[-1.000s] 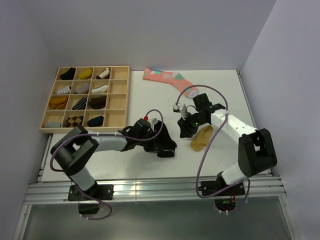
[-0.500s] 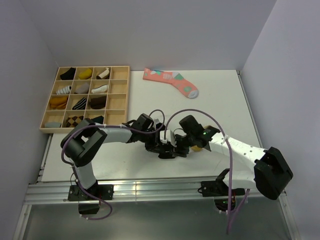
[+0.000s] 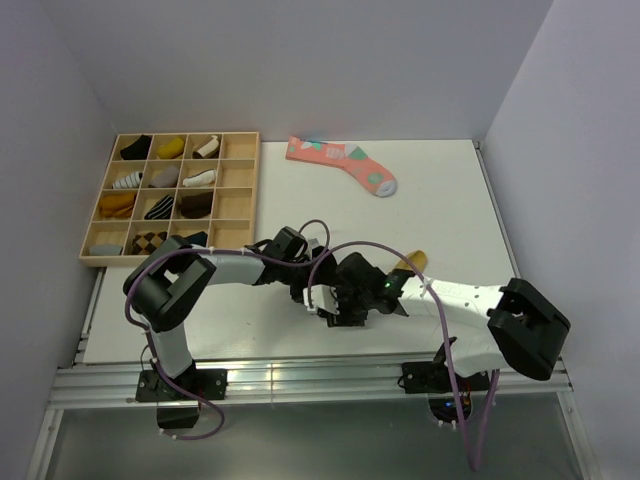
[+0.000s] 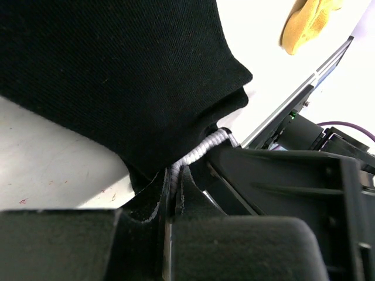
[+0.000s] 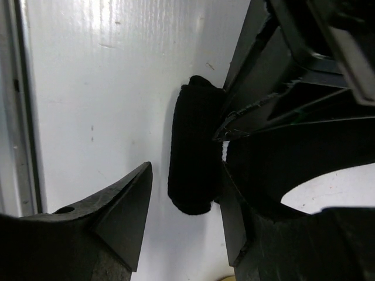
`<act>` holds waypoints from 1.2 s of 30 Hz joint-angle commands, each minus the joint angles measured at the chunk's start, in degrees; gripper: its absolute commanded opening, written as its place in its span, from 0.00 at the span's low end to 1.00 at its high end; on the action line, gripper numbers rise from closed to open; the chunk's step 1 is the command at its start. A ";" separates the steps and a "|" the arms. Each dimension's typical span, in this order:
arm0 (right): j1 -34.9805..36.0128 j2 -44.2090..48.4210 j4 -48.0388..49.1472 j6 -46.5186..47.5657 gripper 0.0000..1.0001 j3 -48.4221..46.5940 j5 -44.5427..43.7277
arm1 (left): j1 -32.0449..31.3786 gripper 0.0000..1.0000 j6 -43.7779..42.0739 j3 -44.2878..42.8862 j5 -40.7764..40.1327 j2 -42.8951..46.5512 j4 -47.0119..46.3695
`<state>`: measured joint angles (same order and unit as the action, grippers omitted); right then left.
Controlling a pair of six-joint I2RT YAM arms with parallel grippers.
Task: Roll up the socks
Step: Roll the sock at the center of the board.
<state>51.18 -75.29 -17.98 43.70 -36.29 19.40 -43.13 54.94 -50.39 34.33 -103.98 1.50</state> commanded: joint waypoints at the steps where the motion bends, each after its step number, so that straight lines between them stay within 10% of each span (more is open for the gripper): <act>1: 1.20 -1.78 3.56 -0.29 0.55 0.35 -4.36 | 0.24 0.01 -0.01 0.03 0.74 -0.87 -0.44; 10: -0.02 -4.43 -0.91 -1.16 0.18 -2.11 1.07 | 0.86 0.27 3.68 6.44 0.04 2.55 -10.79; 36: -19.80 -48.36 -51.62 6.57 0.15 -48.34 24.63 | -4.15 0.42 -13.62 29.74 -31.34 25.41 -39.81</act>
<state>32.14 -120.20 -63.31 47.94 -80.77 44.75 -45.25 47.75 -21.08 6.55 -80.42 -31.07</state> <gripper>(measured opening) 0.263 0.418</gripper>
